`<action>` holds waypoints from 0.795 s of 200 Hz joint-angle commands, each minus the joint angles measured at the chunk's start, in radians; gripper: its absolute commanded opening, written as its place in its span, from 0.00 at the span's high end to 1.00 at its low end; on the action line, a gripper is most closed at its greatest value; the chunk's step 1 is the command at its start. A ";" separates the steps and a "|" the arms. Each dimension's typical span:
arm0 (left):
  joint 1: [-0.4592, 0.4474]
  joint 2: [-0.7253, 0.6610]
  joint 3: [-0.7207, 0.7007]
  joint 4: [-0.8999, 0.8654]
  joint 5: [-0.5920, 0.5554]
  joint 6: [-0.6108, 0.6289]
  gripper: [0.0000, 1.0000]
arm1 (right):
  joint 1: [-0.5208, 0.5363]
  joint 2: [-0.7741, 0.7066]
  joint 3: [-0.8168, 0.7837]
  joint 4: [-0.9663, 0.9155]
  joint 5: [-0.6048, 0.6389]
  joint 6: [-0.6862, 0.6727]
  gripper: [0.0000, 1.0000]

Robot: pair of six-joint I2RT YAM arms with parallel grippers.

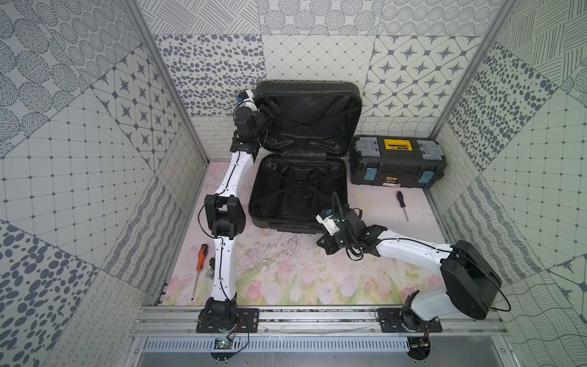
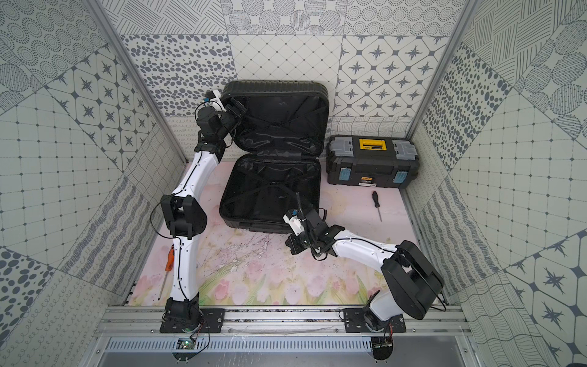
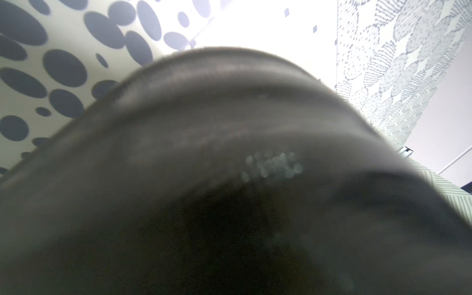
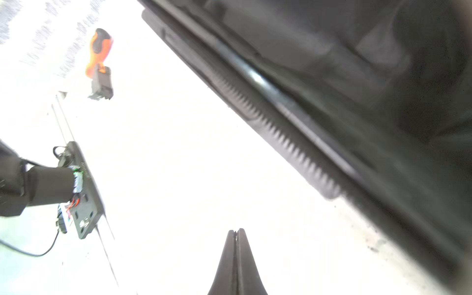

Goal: Open the suitcase zippers
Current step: Open the suitcase at the center of the board.

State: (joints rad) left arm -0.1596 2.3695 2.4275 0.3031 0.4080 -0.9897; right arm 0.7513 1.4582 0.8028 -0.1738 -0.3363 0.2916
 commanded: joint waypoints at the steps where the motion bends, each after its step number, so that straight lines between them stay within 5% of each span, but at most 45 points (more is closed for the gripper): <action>1: -0.016 -0.009 -0.001 0.016 0.058 0.070 0.02 | -0.001 -0.065 -0.004 0.116 -0.002 -0.006 1.00; 28: -0.022 -0.049 0.005 -0.077 0.013 0.117 0.01 | -0.032 -0.091 0.070 0.109 0.035 -0.006 1.00; 78: -0.036 -0.108 0.021 -0.364 -0.227 0.177 0.01 | -0.272 0.014 0.286 0.201 0.011 0.138 1.00; 159: -0.034 -0.096 0.105 -0.350 -0.268 -0.282 0.01 | -0.464 0.397 0.793 0.355 -0.095 0.311 0.89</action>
State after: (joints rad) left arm -0.1967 2.2921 2.5153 -0.0605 0.2558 -1.0328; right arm 0.3115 1.7634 1.4578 0.1066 -0.3855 0.5312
